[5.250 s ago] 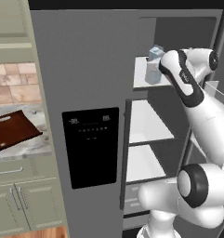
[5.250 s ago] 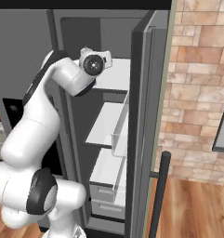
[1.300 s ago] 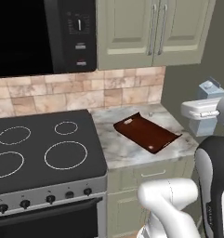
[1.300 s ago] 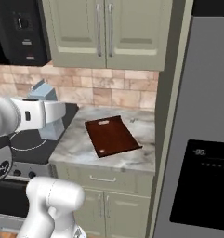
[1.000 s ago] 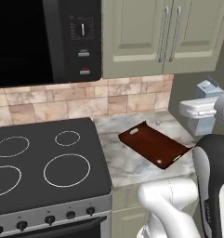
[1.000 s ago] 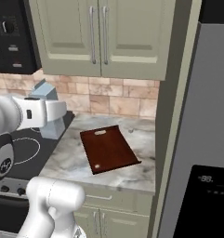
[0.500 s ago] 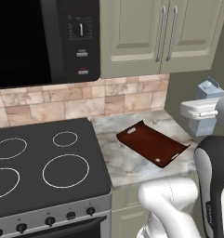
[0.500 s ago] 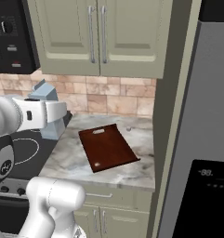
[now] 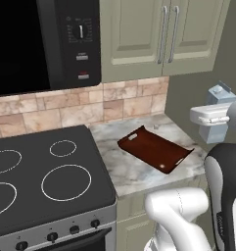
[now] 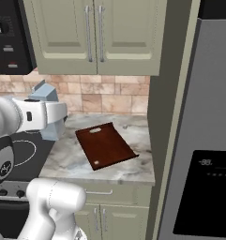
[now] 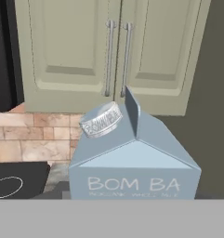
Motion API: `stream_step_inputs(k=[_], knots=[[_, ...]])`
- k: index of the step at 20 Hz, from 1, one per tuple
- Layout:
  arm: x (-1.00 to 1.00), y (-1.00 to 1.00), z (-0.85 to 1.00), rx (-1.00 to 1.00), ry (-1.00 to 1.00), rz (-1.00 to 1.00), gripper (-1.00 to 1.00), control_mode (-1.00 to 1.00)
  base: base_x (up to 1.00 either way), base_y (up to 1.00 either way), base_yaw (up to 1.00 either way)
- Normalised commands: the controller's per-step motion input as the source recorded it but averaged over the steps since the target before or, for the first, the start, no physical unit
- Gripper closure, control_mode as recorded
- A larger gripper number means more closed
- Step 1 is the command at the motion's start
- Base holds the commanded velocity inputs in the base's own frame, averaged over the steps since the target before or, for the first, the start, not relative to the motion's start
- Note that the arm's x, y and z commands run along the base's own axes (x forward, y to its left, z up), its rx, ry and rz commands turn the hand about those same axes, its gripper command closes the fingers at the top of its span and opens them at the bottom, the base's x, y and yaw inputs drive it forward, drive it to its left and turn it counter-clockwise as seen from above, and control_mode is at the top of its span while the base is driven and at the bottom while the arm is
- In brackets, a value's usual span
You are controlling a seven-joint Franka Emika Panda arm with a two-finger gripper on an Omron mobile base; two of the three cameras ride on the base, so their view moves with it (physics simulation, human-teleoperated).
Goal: Take out the milk from the fridge and place it on the tray on the counter. Then take the sugar cube near the tray and place it in the tray.
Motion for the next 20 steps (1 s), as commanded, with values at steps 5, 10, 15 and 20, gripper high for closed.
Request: stream_step_inputs(k=[5,10,15,20], knots=[[0.02,-0.01,-0.39,0.01,0.05,-0.05,1.00,-1.00,0.00,0.00,-0.03],[0.14,-0.08,-0.50,0.00,0.00,0.00,1.00,-1.00,0.00,0.00,0.00],[0.38,0.00,-0.60,0.00,0.00,0.00,1.00,-1.00,0.00,0.00,0.00],[0.56,0.00,-0.68,0.06,0.00,0.00,1.00,-1.00,0.00,0.00,0.00]])
